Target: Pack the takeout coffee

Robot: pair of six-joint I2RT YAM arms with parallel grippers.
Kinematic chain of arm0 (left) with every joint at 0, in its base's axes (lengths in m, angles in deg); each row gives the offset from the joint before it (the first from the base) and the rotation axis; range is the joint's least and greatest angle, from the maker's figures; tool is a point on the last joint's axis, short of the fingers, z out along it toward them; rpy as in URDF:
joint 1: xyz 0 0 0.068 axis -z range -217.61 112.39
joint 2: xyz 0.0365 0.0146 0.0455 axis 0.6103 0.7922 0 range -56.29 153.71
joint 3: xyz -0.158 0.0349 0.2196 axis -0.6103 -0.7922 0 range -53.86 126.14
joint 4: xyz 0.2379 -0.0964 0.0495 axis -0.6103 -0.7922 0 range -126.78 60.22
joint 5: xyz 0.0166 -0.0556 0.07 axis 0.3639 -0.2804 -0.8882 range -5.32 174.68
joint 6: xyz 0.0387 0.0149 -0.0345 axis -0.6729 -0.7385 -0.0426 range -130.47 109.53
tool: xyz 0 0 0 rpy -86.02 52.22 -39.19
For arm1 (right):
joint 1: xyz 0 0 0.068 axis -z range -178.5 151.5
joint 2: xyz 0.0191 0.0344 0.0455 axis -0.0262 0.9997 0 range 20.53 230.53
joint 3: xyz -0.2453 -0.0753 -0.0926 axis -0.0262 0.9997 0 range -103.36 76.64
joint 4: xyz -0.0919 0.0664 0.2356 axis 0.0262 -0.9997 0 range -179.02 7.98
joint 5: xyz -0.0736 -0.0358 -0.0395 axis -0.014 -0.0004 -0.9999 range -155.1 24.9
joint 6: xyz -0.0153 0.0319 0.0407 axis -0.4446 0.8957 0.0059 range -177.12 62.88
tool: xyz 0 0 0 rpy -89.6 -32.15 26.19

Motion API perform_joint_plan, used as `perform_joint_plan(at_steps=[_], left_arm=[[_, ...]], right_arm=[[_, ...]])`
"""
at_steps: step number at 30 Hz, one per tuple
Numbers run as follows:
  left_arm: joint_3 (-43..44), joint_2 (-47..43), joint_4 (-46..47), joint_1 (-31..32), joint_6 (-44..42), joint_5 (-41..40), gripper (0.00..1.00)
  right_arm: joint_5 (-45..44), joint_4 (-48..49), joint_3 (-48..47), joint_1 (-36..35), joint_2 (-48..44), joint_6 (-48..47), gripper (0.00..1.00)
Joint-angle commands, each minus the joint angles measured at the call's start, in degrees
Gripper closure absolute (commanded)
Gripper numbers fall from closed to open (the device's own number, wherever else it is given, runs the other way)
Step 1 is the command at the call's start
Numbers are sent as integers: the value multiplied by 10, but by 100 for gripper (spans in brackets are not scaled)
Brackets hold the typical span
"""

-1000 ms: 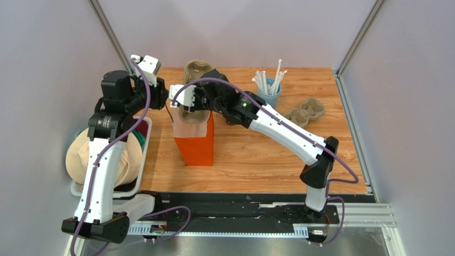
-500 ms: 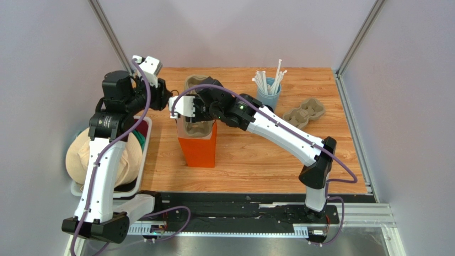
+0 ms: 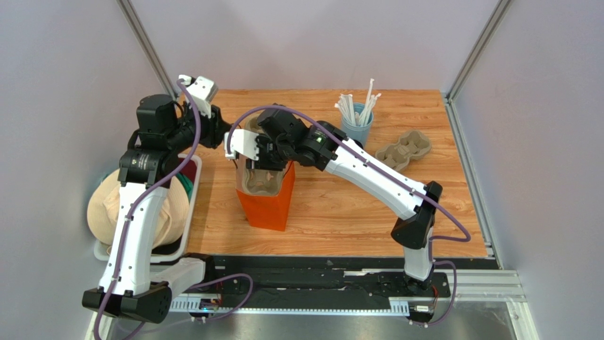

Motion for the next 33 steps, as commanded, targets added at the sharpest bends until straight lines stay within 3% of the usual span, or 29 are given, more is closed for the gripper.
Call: perform_joint_plan(at_steps=[1, 14, 18, 25, 33], left_arm=[[-3, -3, 11, -3, 7, 18, 63], [-8, -3, 13, -3, 20, 51, 65], [-15, -2, 15, -3, 27, 56, 73], [-19, -2, 20, -3, 38, 41, 100], [-34, -8, 30, -3, 51, 16, 100]], right_arm=[[27, -25, -23, -5, 4, 47, 82], [-9, -43, -18, -4, 29, 96, 82], [-15, -46, -14, -4, 31, 110, 82], [-16, -65, -16, -4, 35, 132, 82], [2, -93, -27, -3, 50, 151, 82]])
